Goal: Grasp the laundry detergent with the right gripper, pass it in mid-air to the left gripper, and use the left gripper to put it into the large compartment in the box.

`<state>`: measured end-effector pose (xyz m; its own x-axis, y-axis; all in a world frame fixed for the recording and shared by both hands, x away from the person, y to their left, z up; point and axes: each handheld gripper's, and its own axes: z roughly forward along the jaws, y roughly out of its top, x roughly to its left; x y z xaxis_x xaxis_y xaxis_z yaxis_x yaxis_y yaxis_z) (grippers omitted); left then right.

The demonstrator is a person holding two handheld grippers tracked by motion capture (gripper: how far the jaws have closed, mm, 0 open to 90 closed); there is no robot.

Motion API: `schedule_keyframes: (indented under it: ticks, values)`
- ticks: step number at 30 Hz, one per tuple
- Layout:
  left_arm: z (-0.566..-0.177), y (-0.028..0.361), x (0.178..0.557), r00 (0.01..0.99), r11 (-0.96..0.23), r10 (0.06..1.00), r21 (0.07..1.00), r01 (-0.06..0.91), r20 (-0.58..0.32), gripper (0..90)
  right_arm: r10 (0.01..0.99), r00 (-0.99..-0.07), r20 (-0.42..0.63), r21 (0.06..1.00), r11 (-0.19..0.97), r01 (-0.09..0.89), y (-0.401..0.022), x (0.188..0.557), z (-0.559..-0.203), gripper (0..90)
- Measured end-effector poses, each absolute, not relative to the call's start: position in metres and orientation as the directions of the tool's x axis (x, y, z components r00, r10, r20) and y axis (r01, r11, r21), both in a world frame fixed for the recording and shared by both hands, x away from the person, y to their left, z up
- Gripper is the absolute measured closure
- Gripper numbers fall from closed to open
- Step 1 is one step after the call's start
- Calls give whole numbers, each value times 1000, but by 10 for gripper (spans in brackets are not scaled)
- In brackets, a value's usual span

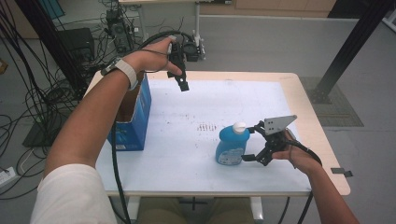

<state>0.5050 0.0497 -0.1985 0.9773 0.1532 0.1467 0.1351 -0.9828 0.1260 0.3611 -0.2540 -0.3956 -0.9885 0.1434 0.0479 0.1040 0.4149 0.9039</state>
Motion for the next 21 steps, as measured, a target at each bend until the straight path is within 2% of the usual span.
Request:
schedule_keyframes:
  ticks: [21]
  values:
    - [-200,51,505,977,-982,157,128,139,145,85,143,-989,46,905,413,102,-254,361,-396,18]
